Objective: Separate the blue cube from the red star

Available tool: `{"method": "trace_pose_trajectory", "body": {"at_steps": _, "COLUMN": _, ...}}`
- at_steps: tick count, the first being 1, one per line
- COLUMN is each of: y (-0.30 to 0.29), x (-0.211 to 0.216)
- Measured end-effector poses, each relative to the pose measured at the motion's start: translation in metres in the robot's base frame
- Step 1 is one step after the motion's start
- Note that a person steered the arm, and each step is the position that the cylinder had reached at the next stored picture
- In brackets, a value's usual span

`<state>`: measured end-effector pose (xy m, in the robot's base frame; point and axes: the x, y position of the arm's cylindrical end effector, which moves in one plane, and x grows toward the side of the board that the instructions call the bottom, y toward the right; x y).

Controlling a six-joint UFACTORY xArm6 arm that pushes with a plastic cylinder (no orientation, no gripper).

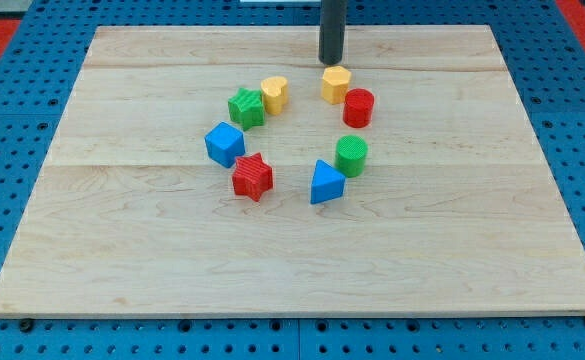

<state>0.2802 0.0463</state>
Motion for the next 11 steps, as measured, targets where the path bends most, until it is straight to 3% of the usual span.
{"method": "trace_pose_trajectory", "body": {"at_steps": 3, "y": -0.042, "x": 0.103}}
{"method": "trace_pose_trajectory", "body": {"at_steps": 4, "y": -0.084, "x": 0.142}}
{"method": "trace_pose_trajectory", "body": {"at_steps": 5, "y": -0.132, "x": 0.154}}
{"method": "trace_pose_trajectory", "body": {"at_steps": 6, "y": -0.132, "x": 0.113}}
{"method": "trace_pose_trajectory", "body": {"at_steps": 8, "y": -0.189, "x": 0.095}}
{"method": "trace_pose_trajectory", "body": {"at_steps": 9, "y": -0.192, "x": 0.054}}
{"method": "trace_pose_trajectory", "body": {"at_steps": 11, "y": -0.190, "x": 0.125}}
